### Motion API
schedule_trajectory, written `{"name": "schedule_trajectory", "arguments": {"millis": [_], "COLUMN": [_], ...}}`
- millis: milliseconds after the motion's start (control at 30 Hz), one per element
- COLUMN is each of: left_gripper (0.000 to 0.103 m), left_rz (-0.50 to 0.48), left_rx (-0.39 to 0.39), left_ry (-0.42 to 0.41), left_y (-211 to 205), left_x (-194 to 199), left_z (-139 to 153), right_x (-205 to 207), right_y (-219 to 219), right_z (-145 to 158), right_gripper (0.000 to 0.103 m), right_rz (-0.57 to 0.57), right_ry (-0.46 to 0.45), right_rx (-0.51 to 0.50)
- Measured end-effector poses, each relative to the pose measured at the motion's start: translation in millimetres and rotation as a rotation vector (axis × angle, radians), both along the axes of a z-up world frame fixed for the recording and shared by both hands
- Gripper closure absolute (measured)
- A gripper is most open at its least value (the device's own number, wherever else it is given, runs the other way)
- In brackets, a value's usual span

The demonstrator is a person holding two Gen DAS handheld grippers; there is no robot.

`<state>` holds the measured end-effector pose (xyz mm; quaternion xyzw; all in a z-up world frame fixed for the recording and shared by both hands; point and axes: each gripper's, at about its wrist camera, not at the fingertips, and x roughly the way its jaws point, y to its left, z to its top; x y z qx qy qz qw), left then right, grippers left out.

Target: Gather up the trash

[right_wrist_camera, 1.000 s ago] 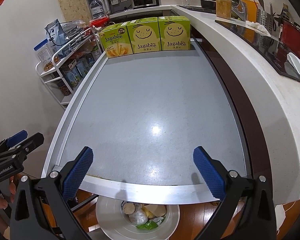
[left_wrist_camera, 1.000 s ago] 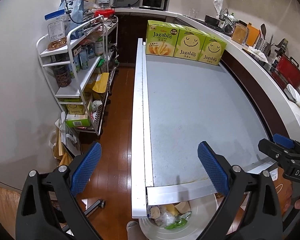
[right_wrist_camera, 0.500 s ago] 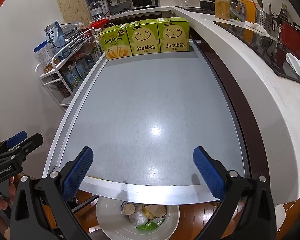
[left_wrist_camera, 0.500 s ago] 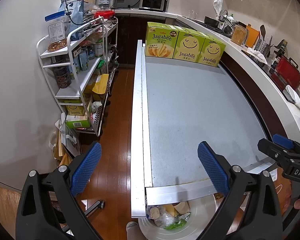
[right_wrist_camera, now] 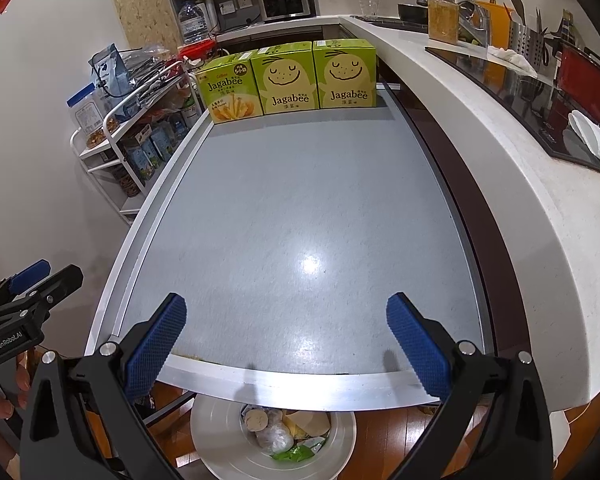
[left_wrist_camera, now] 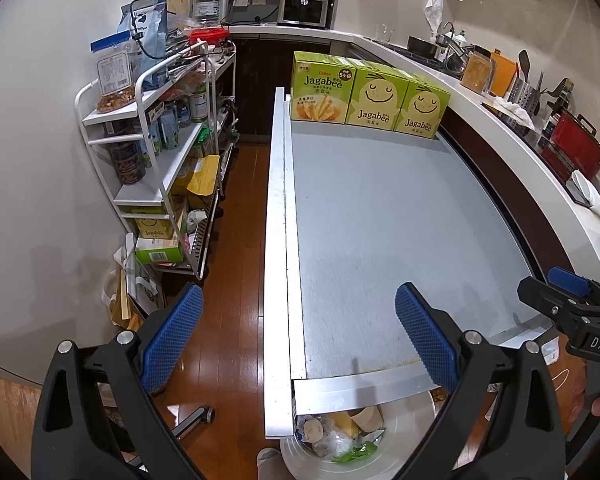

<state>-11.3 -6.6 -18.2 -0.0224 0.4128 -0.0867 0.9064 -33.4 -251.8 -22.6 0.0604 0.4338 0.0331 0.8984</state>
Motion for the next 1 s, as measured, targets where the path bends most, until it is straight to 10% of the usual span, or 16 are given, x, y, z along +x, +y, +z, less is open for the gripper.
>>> {"name": "schedule_trajectory", "arguments": {"millis": [867, 1000], "left_gripper": [0.001, 0.001], "left_rz": [0.015, 0.1], "left_rx": [-0.043, 0.047], "left_ry": [-0.114, -0.127], "left_y": [2, 1], "left_x": [3, 8], "left_z": [30, 37], "right_x": [2, 2], "right_y": [11, 14], "right_z": [10, 11], "right_gripper": [0.005, 0.005], "right_rz": [0.039, 0.048], "right_ry": [-0.028, -0.031], "right_rx": [-0.041, -0.046]}}
